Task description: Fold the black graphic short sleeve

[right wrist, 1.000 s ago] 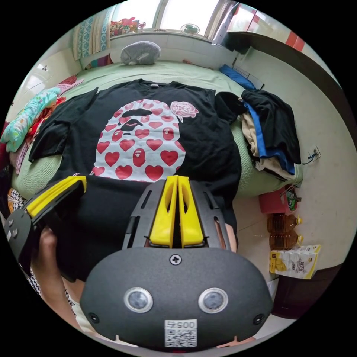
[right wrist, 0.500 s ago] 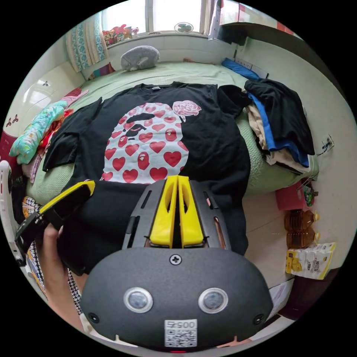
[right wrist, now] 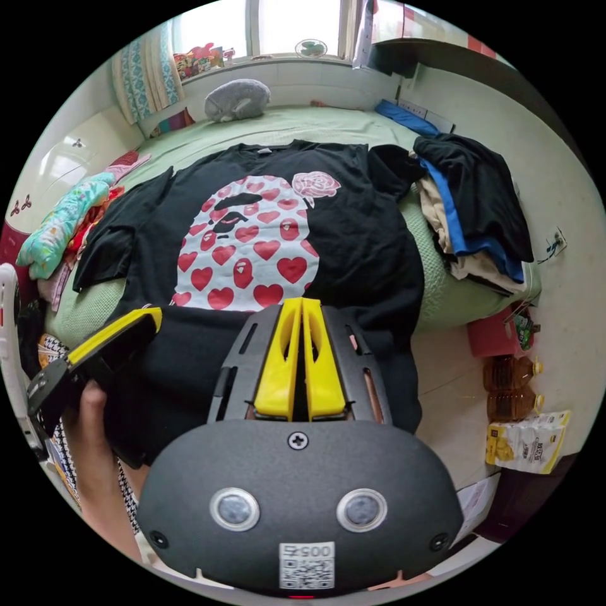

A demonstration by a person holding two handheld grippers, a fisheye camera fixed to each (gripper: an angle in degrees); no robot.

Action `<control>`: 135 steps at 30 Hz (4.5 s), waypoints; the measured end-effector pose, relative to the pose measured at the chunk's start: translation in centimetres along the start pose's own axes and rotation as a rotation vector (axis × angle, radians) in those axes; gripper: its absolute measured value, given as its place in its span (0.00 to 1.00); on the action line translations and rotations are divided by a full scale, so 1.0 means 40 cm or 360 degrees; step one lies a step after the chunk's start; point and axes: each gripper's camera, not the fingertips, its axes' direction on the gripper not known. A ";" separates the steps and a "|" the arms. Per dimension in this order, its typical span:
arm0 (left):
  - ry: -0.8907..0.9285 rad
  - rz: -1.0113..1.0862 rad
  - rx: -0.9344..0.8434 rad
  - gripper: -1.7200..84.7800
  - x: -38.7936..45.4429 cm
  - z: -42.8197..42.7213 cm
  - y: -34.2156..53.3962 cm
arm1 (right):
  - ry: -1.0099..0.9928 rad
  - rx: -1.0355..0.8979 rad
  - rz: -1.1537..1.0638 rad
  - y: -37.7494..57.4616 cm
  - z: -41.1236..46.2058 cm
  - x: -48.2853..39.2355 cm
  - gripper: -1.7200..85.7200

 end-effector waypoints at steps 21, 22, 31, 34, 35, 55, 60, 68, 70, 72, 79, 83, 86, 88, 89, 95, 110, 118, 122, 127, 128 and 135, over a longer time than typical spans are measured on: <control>0.0001 -0.0008 -0.0013 0.01 0.015 0.005 -0.006 | -0.0002 0.0002 0.0007 0.004 -0.007 0.016 0.01; -0.0017 -0.0001 -0.0015 0.01 0.021 0.005 -0.006 | 0.0002 0.0004 0.0005 0.005 -0.008 0.015 0.01; -0.0191 0.0072 -0.0020 0.01 0.078 0.011 -0.007 | 0.0017 0.0017 -0.0004 0.010 -0.008 0.009 0.01; -0.0193 0.0072 -0.0029 0.01 0.084 0.013 -0.011 | -0.0023 0.0018 0.0015 0.008 -0.006 0.015 0.01; -0.0190 0.0071 -0.0031 0.01 0.085 0.014 -0.011 | -0.0037 0.0011 0.0026 0.005 -0.004 0.016 0.01; -0.0105 0.0032 -0.0019 0.01 0.084 0.009 -0.011 | 0.0146 0.0001 -0.0049 0.002 0.016 -0.061 0.01; -0.0130 0.0043 -0.0025 0.01 0.095 0.012 -0.013 | 0.0143 -0.0003 -0.0043 -0.001 0.021 -0.065 0.01; -0.0148 0.0045 -0.0019 0.01 0.104 0.014 -0.013 | 0.0133 -0.0005 -0.0043 -0.004 0.027 -0.073 0.01; -0.0141 0.0044 -0.0020 0.02 0.104 0.014 -0.014 | 0.0134 -0.0003 -0.0042 -0.005 0.028 -0.076 0.01; -0.0135 0.0043 -0.0022 0.02 0.103 0.015 -0.015 | 0.0134 -0.0002 -0.0040 -0.005 0.029 -0.078 0.01; -0.0122 0.0038 -0.0017 0.01 0.102 0.016 -0.015 | 0.0142 0.0000 -0.0043 -0.008 0.035 -0.088 0.01; -0.0115 0.0035 -0.0018 0.01 0.101 0.018 -0.017 | 0.0140 -0.0002 -0.0042 -0.011 0.039 -0.091 0.01; -0.0115 0.0034 -0.0017 0.01 0.101 0.019 -0.017 | 0.0147 -0.0003 -0.0045 -0.013 0.042 -0.095 0.01; -0.0114 0.0034 -0.0017 0.01 0.101 0.020 -0.018 | 0.0150 -0.0004 -0.0046 -0.015 0.044 -0.097 0.01; -0.0113 0.0035 -0.0018 0.01 0.101 0.021 -0.018 | 0.0150 -0.0004 -0.0044 -0.016 0.045 -0.098 0.01; -0.0108 0.0032 -0.0015 0.01 0.098 0.022 -0.018 | 0.0152 0.0000 -0.0043 -0.018 0.048 -0.101 0.01; -0.0104 0.0030 -0.0015 0.01 0.089 0.028 -0.023 | 0.0150 0.0002 -0.0043 -0.030 0.060 -0.102 0.01; -0.0101 0.0029 -0.0014 0.01 0.080 0.029 -0.025 | 0.0156 0.0004 -0.0045 -0.037 0.066 -0.099 0.01; -0.0101 0.0029 -0.0013 0.01 0.074 0.029 -0.025 | 0.0161 0.0003 -0.0046 -0.041 0.070 -0.095 0.01; -0.0098 0.0028 -0.0011 0.01 0.065 0.028 -0.026 | 0.0163 0.0006 -0.0048 -0.044 0.072 -0.090 0.01; -0.0098 0.0028 -0.0011 0.01 0.063 0.028 -0.026 | 0.0164 0.0005 -0.0048 -0.046 0.073 -0.088 0.01; -0.0086 0.0023 -0.0013 0.02 0.046 0.023 -0.026 | 0.0168 0.0007 -0.0051 -0.050 0.075 -0.076 0.01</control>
